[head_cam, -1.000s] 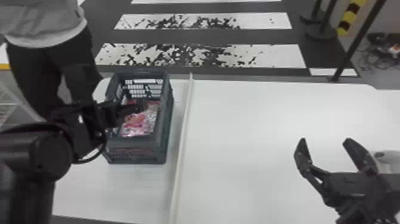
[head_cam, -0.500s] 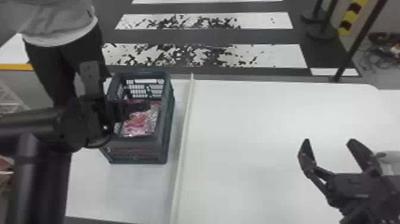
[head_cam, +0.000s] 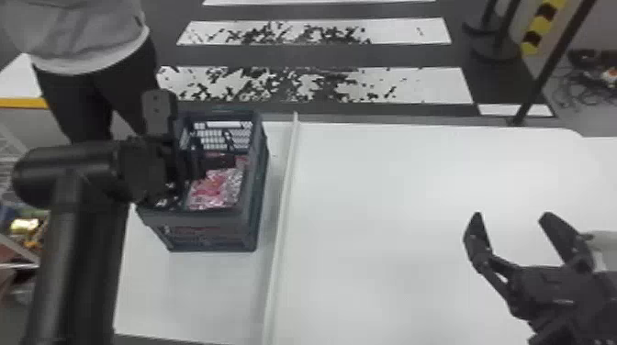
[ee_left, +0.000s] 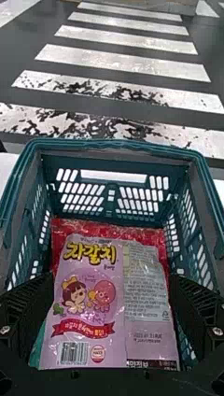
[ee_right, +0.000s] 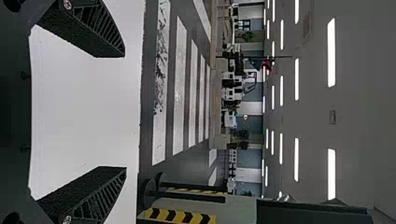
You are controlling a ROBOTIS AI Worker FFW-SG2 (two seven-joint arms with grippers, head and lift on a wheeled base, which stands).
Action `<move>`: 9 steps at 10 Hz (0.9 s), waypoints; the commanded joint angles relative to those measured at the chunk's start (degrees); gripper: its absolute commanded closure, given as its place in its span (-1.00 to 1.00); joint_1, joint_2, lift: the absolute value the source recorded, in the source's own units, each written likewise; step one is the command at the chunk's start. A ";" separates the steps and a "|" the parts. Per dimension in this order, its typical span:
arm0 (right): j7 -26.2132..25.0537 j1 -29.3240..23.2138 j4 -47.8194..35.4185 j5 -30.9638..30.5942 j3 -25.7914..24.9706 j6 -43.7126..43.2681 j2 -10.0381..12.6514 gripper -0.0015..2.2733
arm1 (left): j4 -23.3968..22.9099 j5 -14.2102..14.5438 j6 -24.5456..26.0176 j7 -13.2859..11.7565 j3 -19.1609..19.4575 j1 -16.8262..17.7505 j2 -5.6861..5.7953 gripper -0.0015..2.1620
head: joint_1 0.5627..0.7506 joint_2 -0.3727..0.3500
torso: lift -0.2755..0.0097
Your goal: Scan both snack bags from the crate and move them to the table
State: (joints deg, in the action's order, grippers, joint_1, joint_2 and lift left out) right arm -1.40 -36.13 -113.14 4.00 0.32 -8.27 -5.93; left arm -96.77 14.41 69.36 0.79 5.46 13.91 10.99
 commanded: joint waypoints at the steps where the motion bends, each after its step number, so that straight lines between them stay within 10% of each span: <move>1: -0.01 -0.25 -0.06 0.39 -0.14 -0.56 -0.32 -0.94 | 3.96 -0.43 0.03 0.00 -1.24 2.17 0.00 -0.92 | 0.41 0.26 | 0.32; 9: -1.06 -0.87 -0.06 1.27 -0.58 -2.67 -2.86 -0.94 | 26.54 -3.42 -7.18 -1.05 -4.49 10.70 -2.02 -0.84 | 0.41 0.18 | 0.32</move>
State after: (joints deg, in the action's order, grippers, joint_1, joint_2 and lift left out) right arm -2.47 -36.94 -113.28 5.27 -0.26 -10.85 -8.70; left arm -71.54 10.99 63.12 -0.36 0.99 24.17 9.19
